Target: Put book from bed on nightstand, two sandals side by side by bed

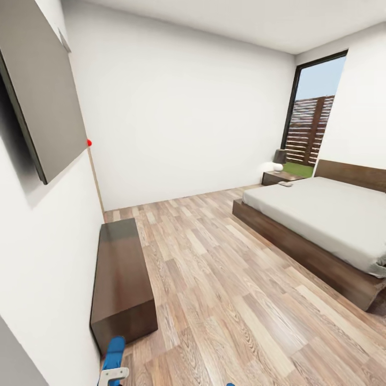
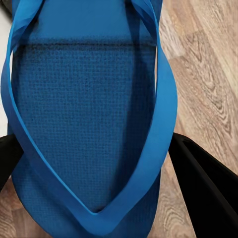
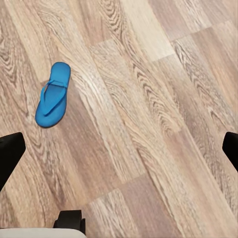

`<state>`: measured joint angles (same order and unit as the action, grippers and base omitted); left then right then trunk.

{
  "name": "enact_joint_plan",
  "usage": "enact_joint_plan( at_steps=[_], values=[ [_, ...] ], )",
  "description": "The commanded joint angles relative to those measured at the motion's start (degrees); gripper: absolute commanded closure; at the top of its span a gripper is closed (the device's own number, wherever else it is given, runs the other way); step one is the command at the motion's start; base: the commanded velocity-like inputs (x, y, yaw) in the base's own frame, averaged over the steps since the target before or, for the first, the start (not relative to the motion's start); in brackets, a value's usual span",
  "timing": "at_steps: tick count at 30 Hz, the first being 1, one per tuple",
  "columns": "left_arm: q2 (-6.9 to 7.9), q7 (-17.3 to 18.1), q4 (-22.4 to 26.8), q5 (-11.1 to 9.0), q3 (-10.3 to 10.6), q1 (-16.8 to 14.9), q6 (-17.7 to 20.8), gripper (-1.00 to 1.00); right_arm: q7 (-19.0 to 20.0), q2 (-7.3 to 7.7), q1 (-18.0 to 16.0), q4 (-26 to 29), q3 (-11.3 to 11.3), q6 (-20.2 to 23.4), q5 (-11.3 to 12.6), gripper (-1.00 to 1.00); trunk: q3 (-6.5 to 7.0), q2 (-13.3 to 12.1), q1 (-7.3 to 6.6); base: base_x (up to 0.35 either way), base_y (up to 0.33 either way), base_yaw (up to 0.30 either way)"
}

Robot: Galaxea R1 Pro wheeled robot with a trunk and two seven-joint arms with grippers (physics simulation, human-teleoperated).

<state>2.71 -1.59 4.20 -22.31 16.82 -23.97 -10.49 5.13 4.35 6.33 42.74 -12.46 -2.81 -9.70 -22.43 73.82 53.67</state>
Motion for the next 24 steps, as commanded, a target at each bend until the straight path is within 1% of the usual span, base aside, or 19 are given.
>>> enact_joint_plan(
  at_steps=[1,6,15,24],
  values=[
    [0.01,-0.2,0.0,-0.4,0.5,0.0,-0.1,1.00,0.4,-0.05,0.0,0.1,-0.3,-0.2,-0.6,-1.00,-0.05,0.0,0.00,0.008,0.010,-0.045],
    [0.01,-0.2,0.0,-0.4,0.5,0.0,-0.1,1.00,0.4,-0.05,0.0,0.0,-0.3,-0.2,-0.6,-1.00,-0.05,0.0,0.00,0.004,0.012,-0.034],
    [0.01,-0.2,0.0,-0.3,0.5,0.0,-0.1,1.00,0.4,-0.05,0.0,0.0,-0.3,-0.2,-0.6,-1.00,-0.05,0.0,0.00,0.009,0.086,-0.071],
    [-0.02,-0.2,0.0,-0.4,0.5,0.0,-0.1,1.00,0.4,-0.05,0.0,-0.1,-0.3,-0.2,-0.6,-1.00,-0.05,0.0,0.00,0.092,0.027,-0.007]
  ],
)
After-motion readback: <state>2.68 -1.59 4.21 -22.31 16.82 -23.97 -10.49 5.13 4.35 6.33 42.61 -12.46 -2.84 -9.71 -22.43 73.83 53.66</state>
